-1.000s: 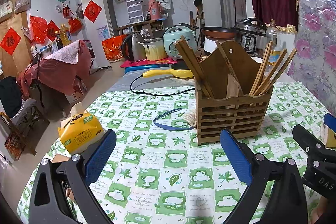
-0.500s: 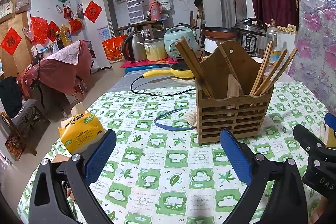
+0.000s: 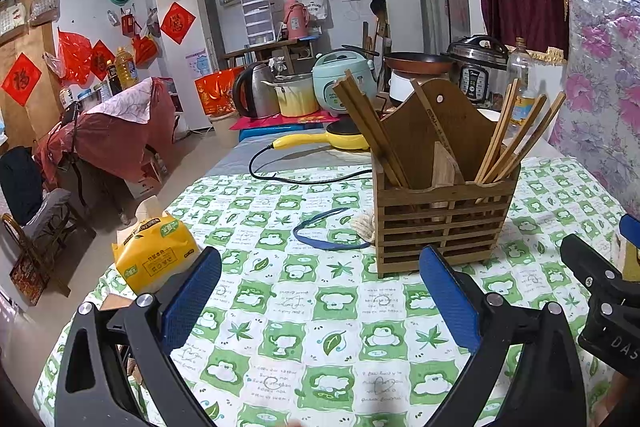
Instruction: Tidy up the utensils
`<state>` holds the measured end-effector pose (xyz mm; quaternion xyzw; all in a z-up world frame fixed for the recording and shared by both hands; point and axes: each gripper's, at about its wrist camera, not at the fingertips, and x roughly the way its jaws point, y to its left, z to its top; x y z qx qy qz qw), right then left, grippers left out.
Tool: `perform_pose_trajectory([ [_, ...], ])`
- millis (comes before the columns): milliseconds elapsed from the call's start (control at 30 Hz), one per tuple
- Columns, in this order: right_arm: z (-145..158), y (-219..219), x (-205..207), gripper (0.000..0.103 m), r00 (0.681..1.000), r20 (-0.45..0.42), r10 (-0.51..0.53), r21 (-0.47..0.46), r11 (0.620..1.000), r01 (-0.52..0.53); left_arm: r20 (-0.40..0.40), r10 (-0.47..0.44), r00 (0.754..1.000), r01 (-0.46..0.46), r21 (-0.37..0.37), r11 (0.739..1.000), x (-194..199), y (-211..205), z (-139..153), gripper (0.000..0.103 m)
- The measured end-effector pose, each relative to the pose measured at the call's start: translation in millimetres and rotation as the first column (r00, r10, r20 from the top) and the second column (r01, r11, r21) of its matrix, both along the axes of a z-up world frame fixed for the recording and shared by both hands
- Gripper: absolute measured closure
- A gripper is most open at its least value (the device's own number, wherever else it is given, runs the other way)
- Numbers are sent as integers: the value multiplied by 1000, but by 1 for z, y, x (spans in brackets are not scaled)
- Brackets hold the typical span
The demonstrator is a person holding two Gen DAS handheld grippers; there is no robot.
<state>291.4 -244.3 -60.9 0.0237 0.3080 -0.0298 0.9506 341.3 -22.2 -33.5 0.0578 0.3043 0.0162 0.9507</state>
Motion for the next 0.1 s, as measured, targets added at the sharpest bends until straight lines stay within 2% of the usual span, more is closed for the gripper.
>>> perform_pose_trajectory([
  [100, 3, -2, 1, 9, 1000, 3, -5, 3, 1000, 5, 3, 2, 1000, -2, 2, 1000, 0, 1, 1, 6],
])
